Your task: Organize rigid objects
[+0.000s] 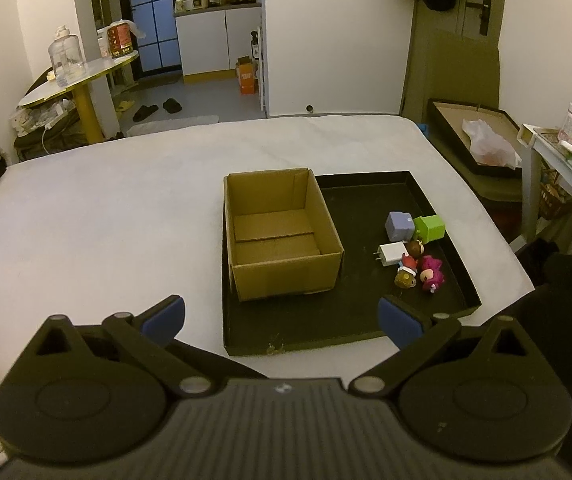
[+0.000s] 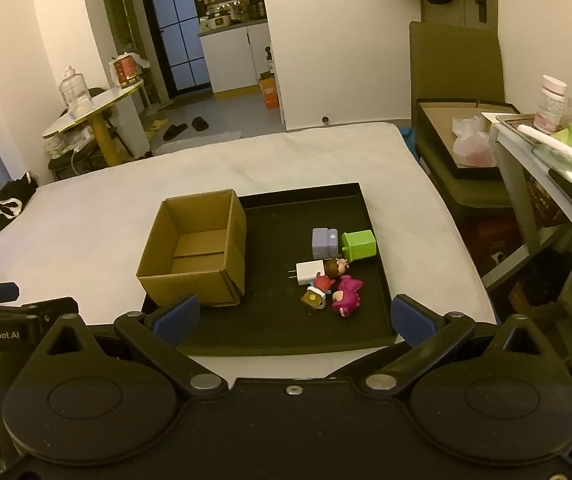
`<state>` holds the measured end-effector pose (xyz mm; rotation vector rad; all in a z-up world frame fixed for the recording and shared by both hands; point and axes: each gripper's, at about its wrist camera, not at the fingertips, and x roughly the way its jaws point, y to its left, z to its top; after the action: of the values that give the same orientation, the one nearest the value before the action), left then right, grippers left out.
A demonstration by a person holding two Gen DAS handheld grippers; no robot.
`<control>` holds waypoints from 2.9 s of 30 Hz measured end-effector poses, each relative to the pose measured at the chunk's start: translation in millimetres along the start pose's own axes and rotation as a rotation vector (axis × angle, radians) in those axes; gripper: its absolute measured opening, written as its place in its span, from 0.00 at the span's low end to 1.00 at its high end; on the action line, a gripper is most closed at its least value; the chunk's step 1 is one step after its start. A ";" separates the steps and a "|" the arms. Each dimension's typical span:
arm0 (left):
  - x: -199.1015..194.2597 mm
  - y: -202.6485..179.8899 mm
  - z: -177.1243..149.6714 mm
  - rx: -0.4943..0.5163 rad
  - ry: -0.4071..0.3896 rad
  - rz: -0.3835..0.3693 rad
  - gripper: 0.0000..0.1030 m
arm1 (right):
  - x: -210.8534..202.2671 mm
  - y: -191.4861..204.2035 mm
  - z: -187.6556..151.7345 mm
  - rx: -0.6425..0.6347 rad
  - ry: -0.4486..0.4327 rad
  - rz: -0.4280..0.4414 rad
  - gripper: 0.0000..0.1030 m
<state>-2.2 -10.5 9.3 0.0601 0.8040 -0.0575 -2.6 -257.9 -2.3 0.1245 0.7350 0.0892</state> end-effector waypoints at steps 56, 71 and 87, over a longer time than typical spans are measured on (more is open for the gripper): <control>122.4 47.4 34.9 -0.141 0.067 0.121 0.97 | 126.5 -62.9 7.7 0.156 0.102 -0.053 0.97; 182.0 65.9 37.7 -0.186 0.175 0.182 0.65 | 215.1 -87.3 -0.1 0.254 0.226 -0.054 0.77; 242.5 64.2 44.3 -0.181 0.277 0.205 0.33 | 296.0 -101.0 -7.2 0.249 0.367 -0.099 0.55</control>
<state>202.4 43.2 -132.8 -0.0216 1.0723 0.2222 214.9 -320.2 -218.4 0.3147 1.1167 -0.0767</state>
